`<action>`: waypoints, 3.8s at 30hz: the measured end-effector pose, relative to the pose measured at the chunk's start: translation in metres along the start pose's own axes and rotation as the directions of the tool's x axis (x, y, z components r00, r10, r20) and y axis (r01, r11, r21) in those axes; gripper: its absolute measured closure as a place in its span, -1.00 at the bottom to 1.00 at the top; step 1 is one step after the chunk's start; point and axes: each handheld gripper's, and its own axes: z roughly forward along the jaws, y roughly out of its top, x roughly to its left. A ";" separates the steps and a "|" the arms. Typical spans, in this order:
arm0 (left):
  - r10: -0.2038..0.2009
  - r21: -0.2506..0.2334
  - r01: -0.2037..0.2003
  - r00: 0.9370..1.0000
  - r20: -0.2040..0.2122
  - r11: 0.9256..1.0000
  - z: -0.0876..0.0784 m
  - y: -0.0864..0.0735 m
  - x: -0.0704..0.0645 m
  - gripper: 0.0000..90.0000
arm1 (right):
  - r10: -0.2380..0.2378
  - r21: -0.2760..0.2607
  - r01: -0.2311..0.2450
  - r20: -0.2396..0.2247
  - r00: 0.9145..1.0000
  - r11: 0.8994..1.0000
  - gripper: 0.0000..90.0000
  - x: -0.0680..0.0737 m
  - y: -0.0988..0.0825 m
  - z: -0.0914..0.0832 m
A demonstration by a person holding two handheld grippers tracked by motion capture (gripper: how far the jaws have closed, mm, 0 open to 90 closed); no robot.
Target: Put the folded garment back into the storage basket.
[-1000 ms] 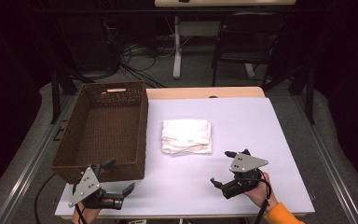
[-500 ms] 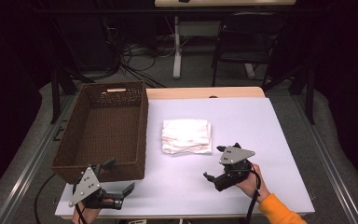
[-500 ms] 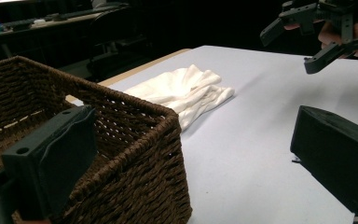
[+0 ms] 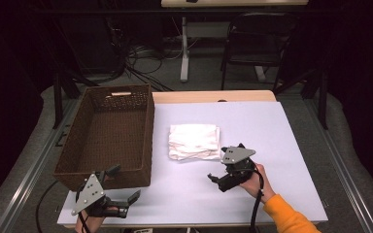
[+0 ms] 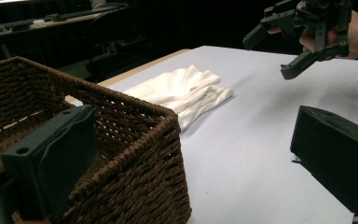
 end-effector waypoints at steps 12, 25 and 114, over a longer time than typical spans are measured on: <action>0.001 0.001 -0.001 1.000 -0.001 1.000 0.000 0.000 0.000 -0.99 | 0.005 0.014 -0.005 0.001 1.000 1.000 -1.00 -0.012 0.008 0.017; -0.002 -0.001 0.002 1.000 -0.003 1.000 0.000 0.000 0.000 -0.99 | 0.008 0.031 -0.008 -0.026 1.000 1.000 -1.00 -0.022 0.020 0.039; -0.005 0.006 0.005 1.000 -0.022 1.000 -0.002 0.000 0.001 -0.99 | -0.092 0.233 0.077 0.053 0.994 0.969 0.67 -0.029 0.017 0.113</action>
